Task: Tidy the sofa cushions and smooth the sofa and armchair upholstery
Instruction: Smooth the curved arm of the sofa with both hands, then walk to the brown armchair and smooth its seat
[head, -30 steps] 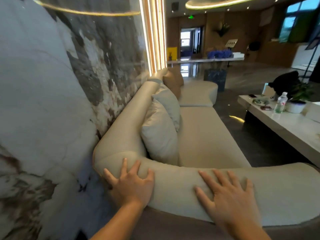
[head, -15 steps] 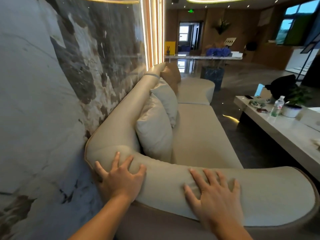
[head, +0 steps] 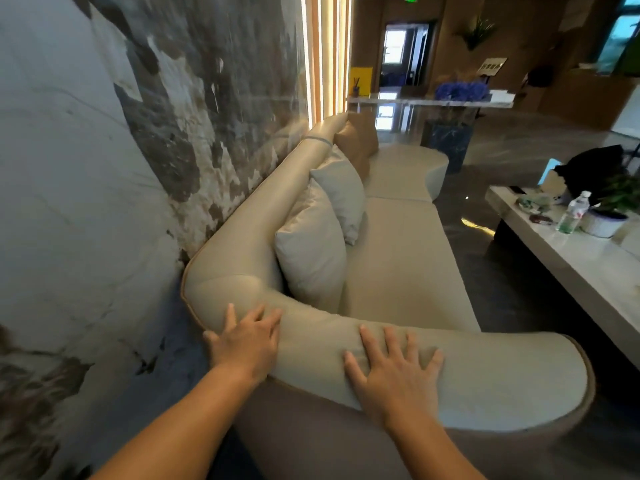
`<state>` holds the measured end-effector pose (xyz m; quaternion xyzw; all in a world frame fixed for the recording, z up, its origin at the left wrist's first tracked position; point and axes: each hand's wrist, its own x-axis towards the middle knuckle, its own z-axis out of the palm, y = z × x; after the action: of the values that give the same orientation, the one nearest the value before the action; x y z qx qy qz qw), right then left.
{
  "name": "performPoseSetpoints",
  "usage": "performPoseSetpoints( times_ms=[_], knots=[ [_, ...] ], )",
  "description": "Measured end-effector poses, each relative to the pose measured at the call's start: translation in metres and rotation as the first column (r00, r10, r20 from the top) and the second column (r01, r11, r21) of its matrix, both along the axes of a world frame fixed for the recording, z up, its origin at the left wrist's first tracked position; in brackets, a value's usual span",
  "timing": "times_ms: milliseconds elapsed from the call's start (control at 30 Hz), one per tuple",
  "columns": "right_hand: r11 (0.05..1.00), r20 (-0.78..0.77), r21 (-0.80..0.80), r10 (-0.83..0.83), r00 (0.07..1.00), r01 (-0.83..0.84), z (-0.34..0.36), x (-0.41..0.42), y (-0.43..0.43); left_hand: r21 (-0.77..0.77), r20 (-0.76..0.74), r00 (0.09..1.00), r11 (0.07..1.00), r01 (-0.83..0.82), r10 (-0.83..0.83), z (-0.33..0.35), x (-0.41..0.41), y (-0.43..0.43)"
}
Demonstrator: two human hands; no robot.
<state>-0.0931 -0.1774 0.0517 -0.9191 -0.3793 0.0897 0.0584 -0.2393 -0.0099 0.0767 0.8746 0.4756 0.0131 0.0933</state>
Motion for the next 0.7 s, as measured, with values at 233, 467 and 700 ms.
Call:
performPoseSetpoints(
  times_ms=[233, 467, 700],
  knots=[
    [0.927, -0.201, -0.315, 0.145, 0.969, -0.204, 0.066, -0.042, -0.062, -0.357, -0.326, 0.869, 0.9, 0.251, -0.372, 0.097, -0.059, -0.084],
    [0.944, -0.326, -0.328, -0.083, 0.942, -0.03, 0.251, -0.158, -0.208, -0.242, -0.31, 0.81, 0.865, 0.44, -0.498, 0.212, -0.174, -0.224],
    [0.916, -0.313, -0.395, -0.203, 0.928, 0.067, 0.39, -0.306, -0.416, -0.197, -0.224, 0.651, 0.688, 0.698, -0.725, 0.321, -0.273, -0.389]
  ],
)
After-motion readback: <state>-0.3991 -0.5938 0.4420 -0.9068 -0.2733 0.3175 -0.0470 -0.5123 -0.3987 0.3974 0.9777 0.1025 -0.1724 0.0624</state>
